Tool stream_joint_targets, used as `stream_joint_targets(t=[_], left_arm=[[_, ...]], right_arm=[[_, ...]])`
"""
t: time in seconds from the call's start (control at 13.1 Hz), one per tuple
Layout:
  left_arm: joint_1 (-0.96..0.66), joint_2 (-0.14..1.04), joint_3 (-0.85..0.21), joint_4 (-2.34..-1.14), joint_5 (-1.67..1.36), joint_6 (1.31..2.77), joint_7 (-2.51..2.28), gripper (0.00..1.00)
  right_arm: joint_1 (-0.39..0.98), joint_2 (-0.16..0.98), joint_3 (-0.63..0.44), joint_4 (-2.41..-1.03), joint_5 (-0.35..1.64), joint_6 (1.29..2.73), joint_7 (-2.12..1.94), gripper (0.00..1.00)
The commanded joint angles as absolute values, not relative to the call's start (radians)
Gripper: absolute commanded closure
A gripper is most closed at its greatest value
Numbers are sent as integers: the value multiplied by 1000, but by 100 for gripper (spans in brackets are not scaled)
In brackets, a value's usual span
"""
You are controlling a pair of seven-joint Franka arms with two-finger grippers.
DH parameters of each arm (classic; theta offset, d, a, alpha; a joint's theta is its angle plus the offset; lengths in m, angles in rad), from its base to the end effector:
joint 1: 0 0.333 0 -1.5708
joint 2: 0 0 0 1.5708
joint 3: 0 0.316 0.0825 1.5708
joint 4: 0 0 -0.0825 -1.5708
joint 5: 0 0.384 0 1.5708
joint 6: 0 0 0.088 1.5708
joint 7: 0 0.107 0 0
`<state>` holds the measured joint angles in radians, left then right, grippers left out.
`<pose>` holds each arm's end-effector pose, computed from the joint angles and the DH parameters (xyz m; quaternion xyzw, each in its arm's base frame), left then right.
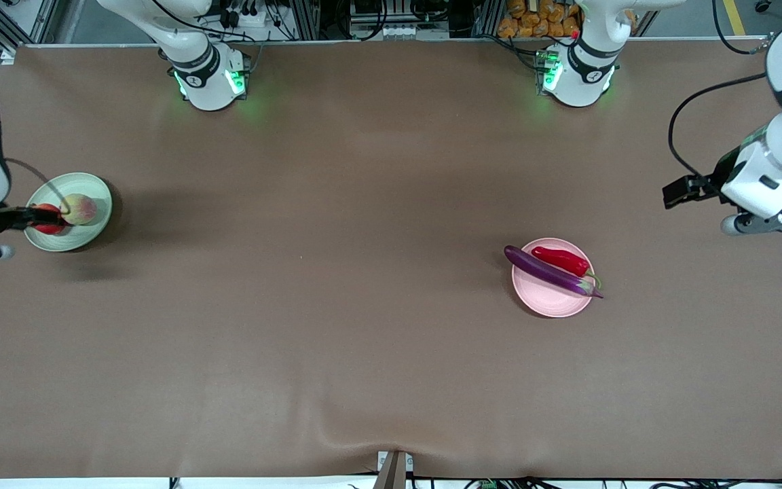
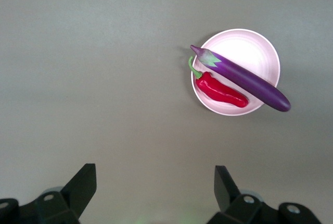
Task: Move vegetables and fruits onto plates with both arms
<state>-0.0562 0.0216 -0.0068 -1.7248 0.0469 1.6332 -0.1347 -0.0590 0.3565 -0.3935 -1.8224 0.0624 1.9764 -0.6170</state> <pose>0.5564 -0.0303 0.5451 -0.9976 -0.0330 0.0540 0.0287 0.5608 -0.2516 0.3412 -0.9928 -0.0723 0.0953 0.0096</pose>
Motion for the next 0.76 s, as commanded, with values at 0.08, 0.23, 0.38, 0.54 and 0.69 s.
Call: stream_joint_targets(t=[0.08,0.23,0.38,0.54,0.69], left_arm=[[-49,-9,-29,-1666,49,1551,-63,0],[-41,-61,-25,-1674,41,1536,-52,0],[-5,-72,-21,-1667,40,1534,15,0],[8,-87,-23,-1671,34,1534,23,0],[8,-98,-29,-1666,5,1532,12,0]], right_arm=[[-51,383,-246,-1581,77,1872,-502,0],[-29,387,-155,-1453,71,1781,-303,0],[40,379,-143,-1401,63,1763,-223,0],[66,373,-138,-1347,69,1668,-210,0],[46,350,-57,-1302,57,1565,-76,0]])
